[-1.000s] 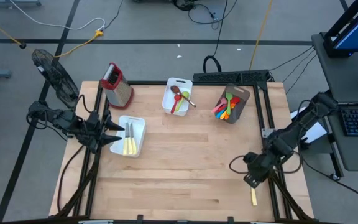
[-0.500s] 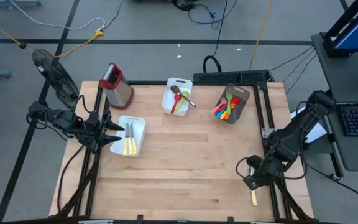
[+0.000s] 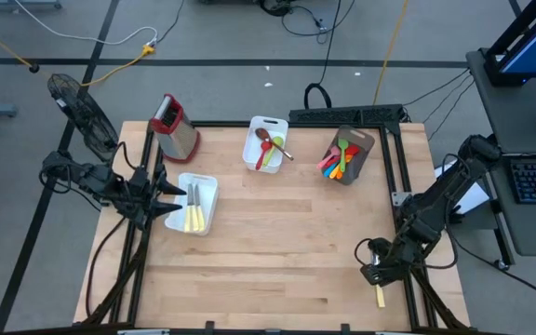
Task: Pick & Place Kitchen Items
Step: Put the yellow knife into the bottom white bin
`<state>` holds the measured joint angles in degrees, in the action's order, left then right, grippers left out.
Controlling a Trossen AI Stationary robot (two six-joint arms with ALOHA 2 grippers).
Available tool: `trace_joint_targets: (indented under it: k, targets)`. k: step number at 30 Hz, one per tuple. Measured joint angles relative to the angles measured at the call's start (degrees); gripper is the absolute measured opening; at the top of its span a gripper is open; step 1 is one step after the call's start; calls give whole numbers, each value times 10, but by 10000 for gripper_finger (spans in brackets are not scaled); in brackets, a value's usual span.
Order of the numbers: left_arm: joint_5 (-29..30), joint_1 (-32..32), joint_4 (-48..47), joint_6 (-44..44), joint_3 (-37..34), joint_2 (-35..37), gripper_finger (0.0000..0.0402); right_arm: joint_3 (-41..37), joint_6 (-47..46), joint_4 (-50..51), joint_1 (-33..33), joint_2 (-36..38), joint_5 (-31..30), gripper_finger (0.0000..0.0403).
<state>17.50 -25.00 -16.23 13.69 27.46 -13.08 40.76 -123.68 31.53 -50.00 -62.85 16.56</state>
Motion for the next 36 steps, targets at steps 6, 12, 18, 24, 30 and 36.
trace_joint_targets:
  k: [6, 12, 18, 24, 30, 36]
  targets:
    - [0, 0, -2, -8, 0, 0, 203, -17, -18, -5, 0, 0, 0, 115]
    - [0, 0, -2, -20, 0, 0, 198, -43, -71, -13, 0, 0, -1, 160]
    - [0, 0, -2, -20, 0, 0, 206, -80, -114, -52, 0, 0, -1, 168]
    - [0, 0, -2, -20, 0, 0, 207, -120, -120, -100, 10, 0, -1, 163]
    - [0, 0, -2, -18, 0, 0, 207, -151, -117, -103, 28, 0, 0, 160]
    - [0, 0, -2, -17, 0, 0, 207, -173, -115, -107, 47, -3, 3, 160]
